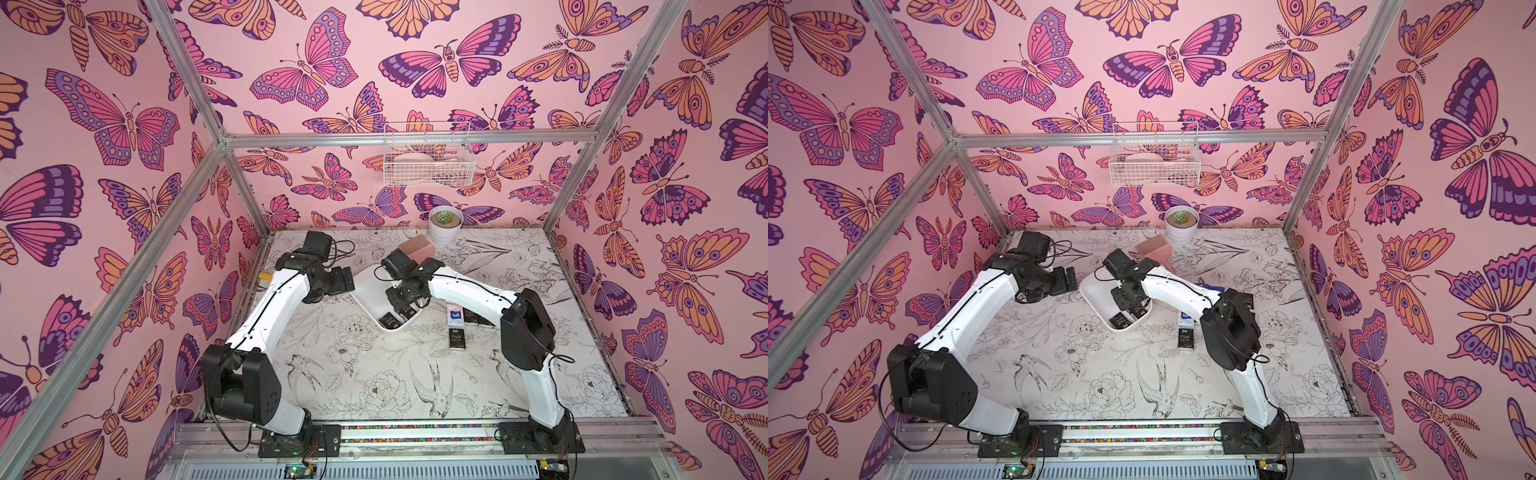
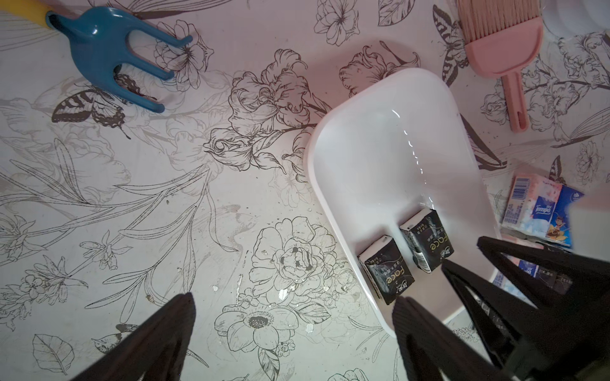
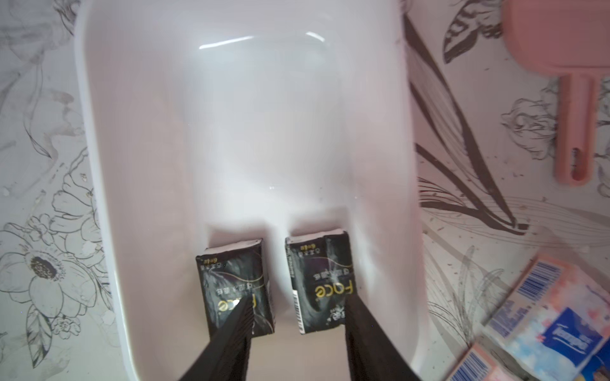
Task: Take the pocket tissues out of the storage box
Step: Pick up the pocket tissues from the storage box.
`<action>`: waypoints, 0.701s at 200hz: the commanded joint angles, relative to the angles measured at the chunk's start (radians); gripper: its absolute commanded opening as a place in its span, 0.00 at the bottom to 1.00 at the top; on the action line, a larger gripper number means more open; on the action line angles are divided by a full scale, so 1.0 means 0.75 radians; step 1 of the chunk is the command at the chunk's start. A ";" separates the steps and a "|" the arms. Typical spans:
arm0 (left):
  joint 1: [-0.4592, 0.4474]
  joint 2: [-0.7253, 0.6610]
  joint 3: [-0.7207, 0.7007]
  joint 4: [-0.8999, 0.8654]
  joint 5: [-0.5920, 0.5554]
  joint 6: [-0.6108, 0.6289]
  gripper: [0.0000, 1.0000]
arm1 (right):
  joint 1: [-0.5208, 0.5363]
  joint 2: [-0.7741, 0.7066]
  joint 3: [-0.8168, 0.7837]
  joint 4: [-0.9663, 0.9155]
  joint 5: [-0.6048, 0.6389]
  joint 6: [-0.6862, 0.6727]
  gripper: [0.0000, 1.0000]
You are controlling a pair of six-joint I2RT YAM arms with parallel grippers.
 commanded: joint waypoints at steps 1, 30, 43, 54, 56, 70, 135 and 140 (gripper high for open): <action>0.017 -0.039 -0.031 -0.006 -0.017 -0.002 1.00 | 0.027 0.060 0.074 -0.151 0.048 -0.052 0.50; 0.027 -0.054 -0.040 -0.007 -0.015 0.000 1.00 | 0.027 0.137 0.119 -0.188 0.054 -0.039 0.51; 0.031 -0.059 -0.044 -0.007 -0.010 0.001 1.00 | 0.027 0.174 0.141 -0.210 0.056 -0.039 0.52; 0.032 -0.063 -0.046 -0.006 -0.009 0.002 1.00 | 0.027 0.203 0.156 -0.217 0.068 -0.041 0.52; 0.033 -0.063 -0.048 -0.007 -0.009 0.002 1.00 | 0.027 0.206 0.158 -0.218 0.069 -0.042 0.52; 0.034 -0.067 -0.047 -0.006 -0.005 0.001 1.00 | 0.027 0.249 0.177 -0.222 0.093 -0.041 0.52; 0.038 -0.088 -0.051 -0.008 -0.007 0.005 1.00 | 0.027 0.304 0.203 -0.202 0.176 -0.009 0.18; 0.039 -0.087 -0.050 -0.006 -0.007 0.005 1.00 | 0.029 0.290 0.200 -0.192 0.171 -0.005 0.16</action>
